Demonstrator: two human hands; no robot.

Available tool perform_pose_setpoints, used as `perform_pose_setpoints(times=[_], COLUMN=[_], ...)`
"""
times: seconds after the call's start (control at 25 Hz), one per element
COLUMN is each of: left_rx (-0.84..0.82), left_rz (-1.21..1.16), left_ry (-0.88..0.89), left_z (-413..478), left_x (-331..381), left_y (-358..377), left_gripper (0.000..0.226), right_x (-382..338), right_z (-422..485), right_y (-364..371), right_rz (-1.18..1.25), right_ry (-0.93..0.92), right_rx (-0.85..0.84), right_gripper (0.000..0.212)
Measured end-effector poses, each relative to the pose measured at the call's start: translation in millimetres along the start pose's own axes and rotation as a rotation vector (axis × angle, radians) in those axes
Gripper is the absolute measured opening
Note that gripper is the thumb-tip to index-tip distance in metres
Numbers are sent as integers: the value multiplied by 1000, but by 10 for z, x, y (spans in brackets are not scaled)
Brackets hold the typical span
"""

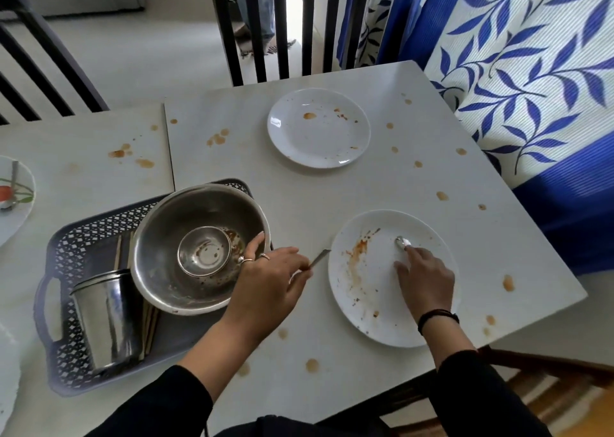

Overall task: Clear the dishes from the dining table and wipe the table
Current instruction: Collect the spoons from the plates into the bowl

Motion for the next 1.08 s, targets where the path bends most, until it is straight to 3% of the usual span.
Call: perform_pose_setpoints(times=[0.16,0.32,0.4,0.48,0.56,0.68,0.8,0.92,1.08], left_rx=[60,149,183,143,-21,-342,-508,-430,-10], left_rz=[-18,85,172,280,360,459,597,580,420], left_ry=[-101,-178,-255,-330,-349,-305,-252,-236,-164], left_z=[-57,-163,-252,-310,-294,-271,-353,-442,-639], left_x=[-165,-433,-683,-959,-1161,-1309,-1397,-1411,-1333], left_y=[-253,-621,-821,-953,-894,-580,-359,-437,-1046], left_gripper=[6,19,14,13,14,19,27,29,21], right_x=[57,-350,-844,-1545,-2217,-2918,-3158,-3311,-3527], right_z=[118,123,36,-123,-334,-640,-757,-802,-934], right_y=[118,-100,-399,-731,-919,-772,-409,-242,-239], right_rz=[-38,70,275,442,464,219,-3,-72,-12], right_ry=[29,-99,-256,-537,-837,-1190,-1253,-1249,-1282], right_rx=[122,271,393,449,395,144,-126,-188,-188], right_gripper=[10,9,8,10,9,8,15,16,12])
Point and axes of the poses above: each hand's wrist, its own z-axis towards the middle knuckle, its own y-axis out of the palm, x = y × z, the point moved 8 cm from there along z, towards the middle knuckle, and after that the axes turned 12 degrees about x, right-handed, at the moved point
